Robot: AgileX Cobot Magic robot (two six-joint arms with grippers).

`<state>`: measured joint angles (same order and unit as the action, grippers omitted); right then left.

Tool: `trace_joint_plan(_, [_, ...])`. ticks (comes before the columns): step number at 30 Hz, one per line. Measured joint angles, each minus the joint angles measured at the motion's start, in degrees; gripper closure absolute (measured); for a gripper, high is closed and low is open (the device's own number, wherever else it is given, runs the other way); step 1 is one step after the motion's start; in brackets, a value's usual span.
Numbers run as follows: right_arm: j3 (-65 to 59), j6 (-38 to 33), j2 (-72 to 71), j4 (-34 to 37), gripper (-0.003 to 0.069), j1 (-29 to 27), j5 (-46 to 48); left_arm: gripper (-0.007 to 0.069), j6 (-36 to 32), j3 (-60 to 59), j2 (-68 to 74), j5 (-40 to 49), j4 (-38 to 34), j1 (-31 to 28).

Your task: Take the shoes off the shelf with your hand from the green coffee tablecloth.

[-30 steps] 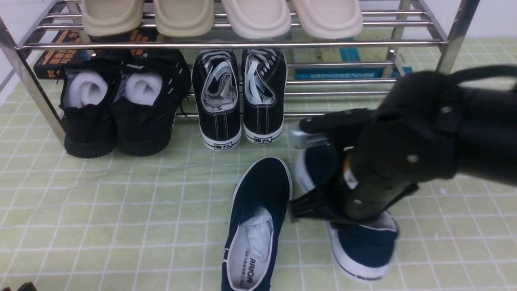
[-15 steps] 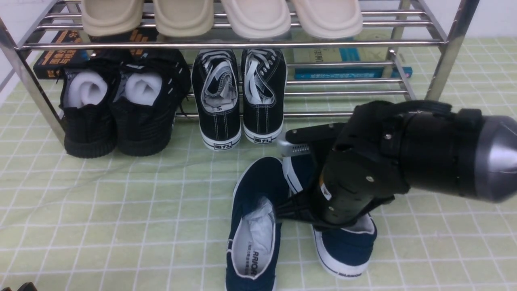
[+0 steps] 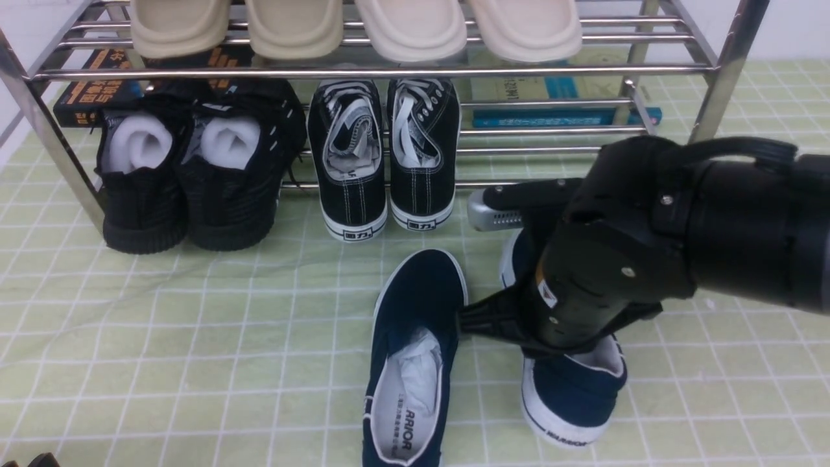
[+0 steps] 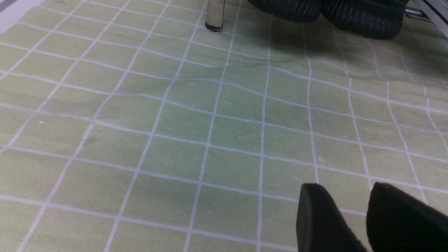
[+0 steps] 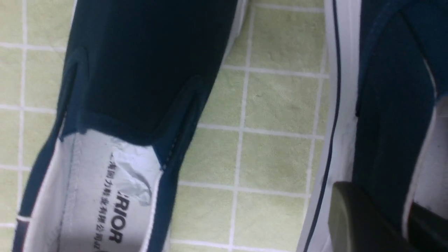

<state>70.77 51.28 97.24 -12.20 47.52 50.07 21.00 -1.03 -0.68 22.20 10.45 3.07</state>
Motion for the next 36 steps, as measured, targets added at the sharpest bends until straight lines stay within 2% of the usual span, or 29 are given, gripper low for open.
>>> trace_joint_plan(6, [0.0, 1.3, 4.8, 0.4, 0.0613, 0.1, -4.4, 0.0383, 0.0, 0.0, 0.0, 0.0, 0.0, 0.0])
trace_joint_plan(14, [0.0, 1.8, 6.2, 3.8, 0.0592, 0.3, -4.3, 0.0383, 0.0, 0.0, 0.0, 0.0, 0.0, 0.0])
trace_joint_plan(18, [0.0, -0.9, 6.2, 7.3, 0.0510, 0.9, -3.6, 0.0383, 0.0, 0.0, 0.0, 0.0, 0.0, 0.0])
trace_joint_plan(19, [0.0, -2.0, 6.2, 8.7, 0.0467, 1.1, -3.6, 0.0383, 0.0, 0.0, 0.0, 0.0, 0.0, 0.0])
trace_joint_plan(24, [2.4, -10.6, 6.2, 15.4, 0.0279, 1.1, 1.8, 0.0383, 0.0, 0.0, 0.0, 0.0, 0.0, 0.0])
trace_joint_plan(26, [3.8, -13.4, 5.9, 16.7, 0.0256, 1.1, 4.4, 0.0383, 0.0, 0.0, 0.0, 0.0, 0.0, 0.0])
trace_joint_plan(27, [6.5, -17.9, 5.2, 17.9, 0.0237, 1.1, 9.0, 0.0383, 0.0, 0.0, 0.0, 0.0, 0.0, 0.0])
trace_joint_plan(29, [10.8, -23.2, 3.8, 18.5, 0.0232, 1.1, 15.2, 0.0383, 0.0, 0.0, 0.0, 0.0, 0.0, 0.0])
trace_joint_plan(32, [15.4, -27.8, 2.3, 18.0, 0.0245, 1.1, 18.5, 0.0383, 0.0, 0.0, 0.0, 0.0, 0.0, 0.0])
trace_joint_plan(34, [19.6, -34.8, -0.9, 16.5, 0.0295, 1.1, 19.4, 0.0383, 0.0, 0.0, 0.0, 0.0, 0.0, 0.0])
trace_joint_plan(36, [20.8, -38.7, -3.4, 15.9, 0.0350, 1.1, 19.9, 0.0383, 0.0, 0.0, 0.0, 0.0, 0.0, 0.0])
